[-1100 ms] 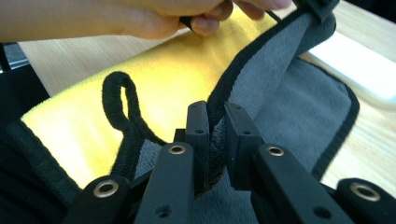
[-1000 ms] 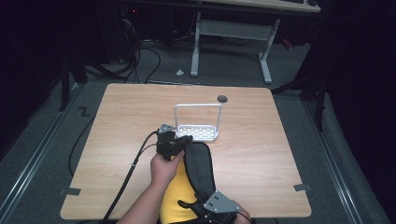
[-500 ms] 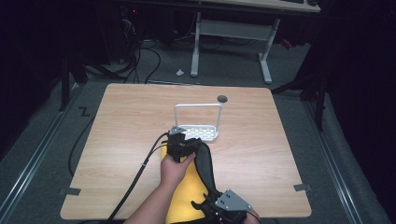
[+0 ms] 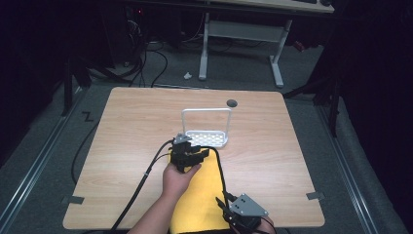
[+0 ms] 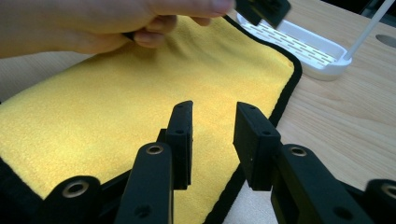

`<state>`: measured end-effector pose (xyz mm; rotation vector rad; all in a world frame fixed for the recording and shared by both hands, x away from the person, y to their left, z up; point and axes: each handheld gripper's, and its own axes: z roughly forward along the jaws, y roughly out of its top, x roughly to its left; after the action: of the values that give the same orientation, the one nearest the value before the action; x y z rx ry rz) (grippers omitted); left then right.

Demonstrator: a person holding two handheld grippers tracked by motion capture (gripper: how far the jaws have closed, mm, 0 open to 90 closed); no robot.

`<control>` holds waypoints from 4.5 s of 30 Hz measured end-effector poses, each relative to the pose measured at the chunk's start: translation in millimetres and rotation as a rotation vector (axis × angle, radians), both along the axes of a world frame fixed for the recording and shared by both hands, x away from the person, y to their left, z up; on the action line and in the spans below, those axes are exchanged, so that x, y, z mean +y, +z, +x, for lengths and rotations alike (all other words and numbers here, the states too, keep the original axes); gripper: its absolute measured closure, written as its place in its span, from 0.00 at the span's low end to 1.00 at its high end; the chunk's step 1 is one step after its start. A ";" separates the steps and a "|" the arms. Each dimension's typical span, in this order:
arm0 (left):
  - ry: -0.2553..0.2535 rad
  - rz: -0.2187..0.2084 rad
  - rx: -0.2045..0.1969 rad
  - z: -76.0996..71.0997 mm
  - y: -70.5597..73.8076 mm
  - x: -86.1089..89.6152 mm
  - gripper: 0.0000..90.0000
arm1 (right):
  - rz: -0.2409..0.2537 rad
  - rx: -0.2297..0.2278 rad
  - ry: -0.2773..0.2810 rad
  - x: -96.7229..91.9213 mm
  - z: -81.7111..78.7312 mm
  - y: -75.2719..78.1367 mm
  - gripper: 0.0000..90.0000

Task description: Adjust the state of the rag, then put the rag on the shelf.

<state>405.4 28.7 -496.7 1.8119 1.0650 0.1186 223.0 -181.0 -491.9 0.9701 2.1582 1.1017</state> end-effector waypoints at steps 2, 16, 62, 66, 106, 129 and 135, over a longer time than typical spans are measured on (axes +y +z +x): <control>-0.015 0.039 -0.015 -5.5 -0.2 8.2 0.60 | -0.001 0.004 -0.004 -0.5 1.4 -0.8 0.76; -0.029 0.139 -0.036 -72.2 -21.1 86.9 0.62 | -0.020 0.045 -0.020 2.0 9.7 -12.8 0.78; -0.040 0.095 0.009 -45.3 -17.9 81.2 0.48 | -0.078 0.189 -0.019 -14.1 55.5 -34.1 0.87; 0.021 0.109 0.081 -11.9 -23.6 64.4 0.44 | -0.078 0.185 -0.018 -14.3 55.3 -34.3 0.87; 0.008 0.104 0.052 -17.1 -40.4 54.6 0.84 | 0.039 0.271 -0.133 -3.7 127.0 -36.2 0.84; 0.039 0.042 -0.038 -28.0 -22.8 63.6 0.91 | 0.052 0.083 -0.125 2.6 106.0 -18.0 0.86; 0.034 0.033 -0.095 -32.1 -6.5 65.9 0.91 | 0.059 0.028 -0.122 6.0 103.4 -5.1 0.86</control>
<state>373.3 94.6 -503.2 1.8003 1.0315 0.2419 326.3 -175.1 -496.9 1.1345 2.0692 1.1048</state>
